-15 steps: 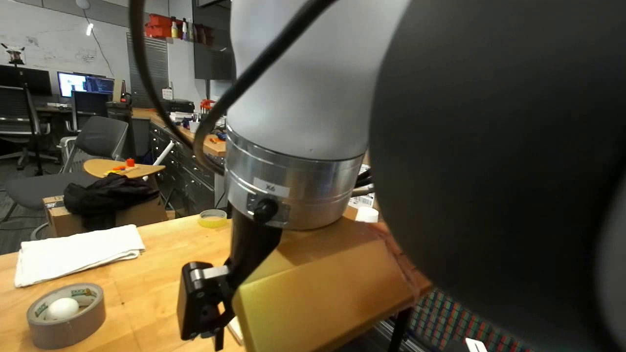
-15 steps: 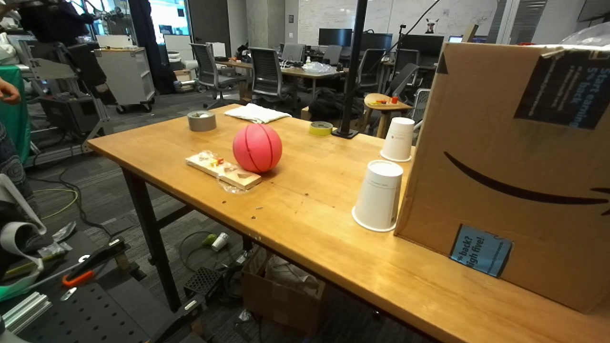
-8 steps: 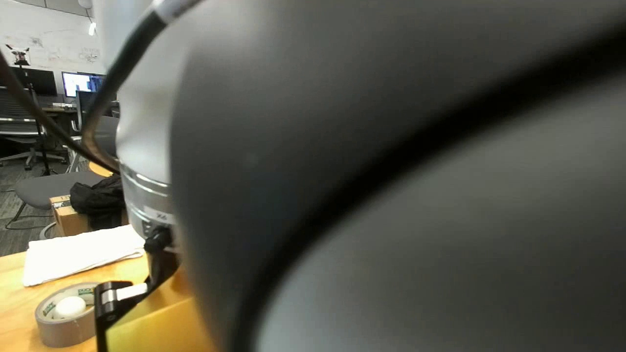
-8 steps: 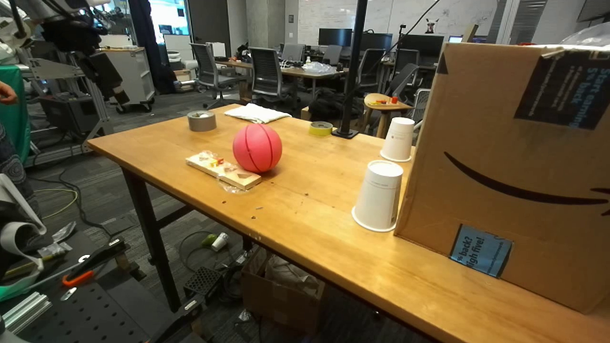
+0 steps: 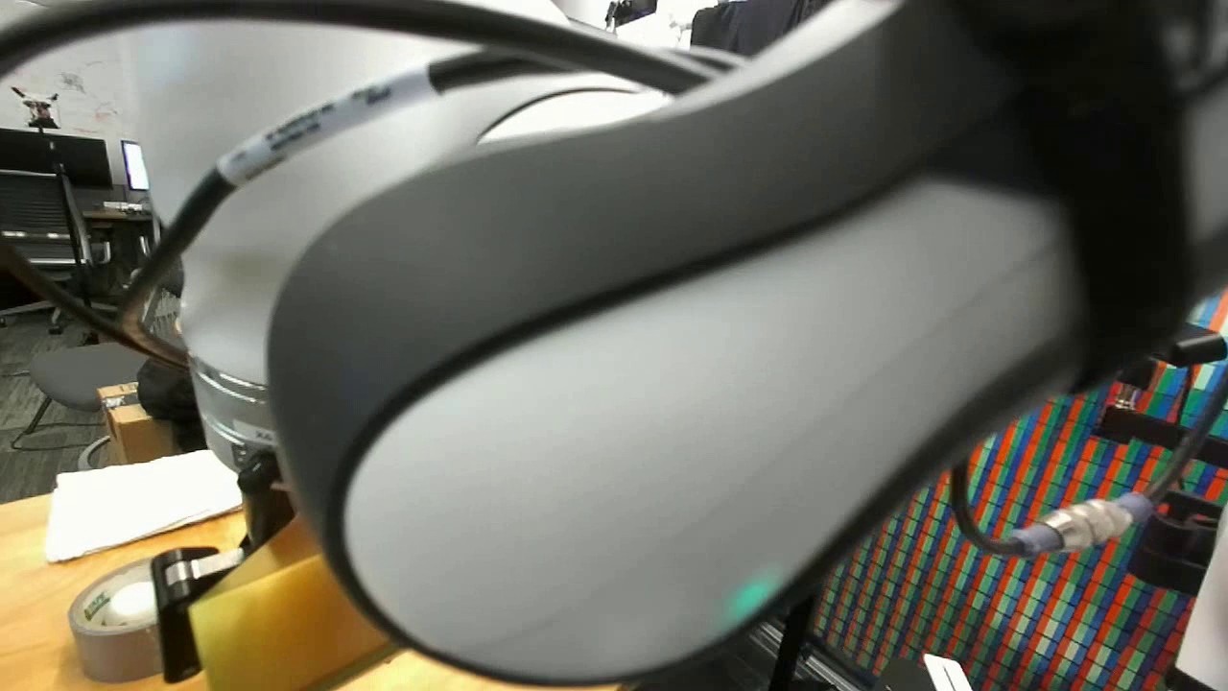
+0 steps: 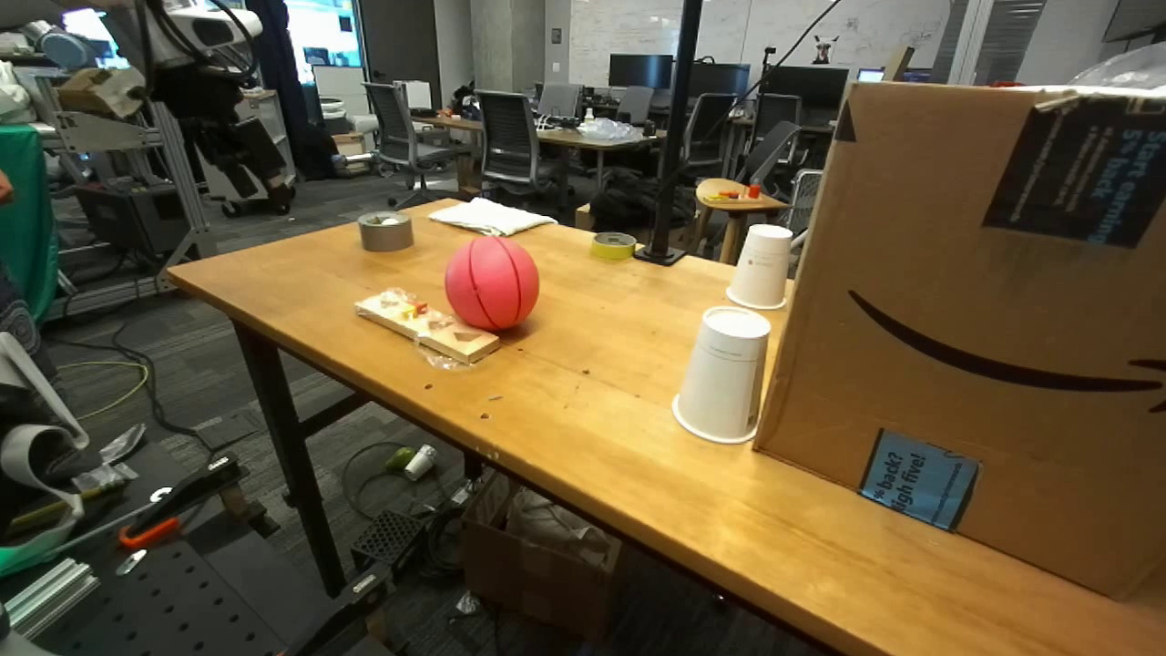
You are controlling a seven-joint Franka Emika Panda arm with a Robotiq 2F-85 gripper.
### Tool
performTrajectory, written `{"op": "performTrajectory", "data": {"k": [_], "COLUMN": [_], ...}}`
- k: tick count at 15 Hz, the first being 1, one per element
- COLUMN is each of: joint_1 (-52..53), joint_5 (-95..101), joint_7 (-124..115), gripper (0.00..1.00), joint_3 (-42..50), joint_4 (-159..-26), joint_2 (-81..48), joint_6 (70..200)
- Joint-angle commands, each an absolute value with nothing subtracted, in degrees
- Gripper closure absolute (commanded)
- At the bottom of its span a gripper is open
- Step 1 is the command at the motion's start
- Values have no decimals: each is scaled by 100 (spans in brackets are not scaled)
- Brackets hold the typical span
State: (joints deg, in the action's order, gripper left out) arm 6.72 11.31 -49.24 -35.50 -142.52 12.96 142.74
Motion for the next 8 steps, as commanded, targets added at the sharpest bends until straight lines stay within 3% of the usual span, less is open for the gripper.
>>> {"op": "performTrajectory", "data": {"k": [1, 8], "joint_1": [777, 1069], "joint_5": [1466, 1772], "joint_7": [-4865, -4448], "gripper": [0, 0], "joint_3": [-3216, -2547], "joint_4": [-13946, -13619], "joint_2": [856, 148], "joint_6": [14504, 14716]}}
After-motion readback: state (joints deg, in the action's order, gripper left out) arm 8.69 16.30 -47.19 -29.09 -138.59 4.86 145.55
